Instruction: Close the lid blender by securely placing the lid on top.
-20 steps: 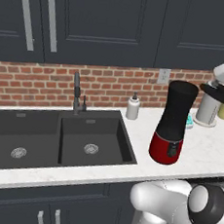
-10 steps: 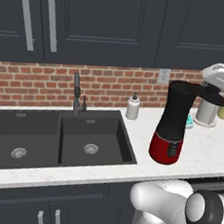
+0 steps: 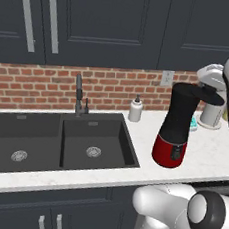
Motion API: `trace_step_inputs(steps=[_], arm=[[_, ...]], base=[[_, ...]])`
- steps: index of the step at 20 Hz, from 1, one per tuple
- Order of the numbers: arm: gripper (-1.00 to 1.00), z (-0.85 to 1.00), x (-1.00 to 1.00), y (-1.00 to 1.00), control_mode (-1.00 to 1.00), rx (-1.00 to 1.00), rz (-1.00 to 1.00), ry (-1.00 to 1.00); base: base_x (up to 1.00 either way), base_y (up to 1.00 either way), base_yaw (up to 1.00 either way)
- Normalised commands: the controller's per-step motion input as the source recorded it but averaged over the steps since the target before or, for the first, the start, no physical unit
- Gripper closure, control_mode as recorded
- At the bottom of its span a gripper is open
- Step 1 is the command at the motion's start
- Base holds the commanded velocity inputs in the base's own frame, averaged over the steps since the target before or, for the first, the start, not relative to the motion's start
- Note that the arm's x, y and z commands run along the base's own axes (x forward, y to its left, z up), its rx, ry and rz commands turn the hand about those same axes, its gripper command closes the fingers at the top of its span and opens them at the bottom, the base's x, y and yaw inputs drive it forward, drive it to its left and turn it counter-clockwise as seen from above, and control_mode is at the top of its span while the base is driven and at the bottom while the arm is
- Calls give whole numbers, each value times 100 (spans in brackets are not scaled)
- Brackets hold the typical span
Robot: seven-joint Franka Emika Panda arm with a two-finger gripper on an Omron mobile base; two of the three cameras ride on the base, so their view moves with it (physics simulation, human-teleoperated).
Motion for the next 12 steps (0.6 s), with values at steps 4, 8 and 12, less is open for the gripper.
trace_step_inputs(steps=[4, 8, 12], arm=[[100, -9, 36, 0, -100, -1, 2, 0], [100, -6, 34, 0, -100, 0, 2, 0], [100, -4, 19, 0, -100, 0, 3, 0]], base=[[0, 0, 0], [0, 0, 0], [0, 0, 0]])
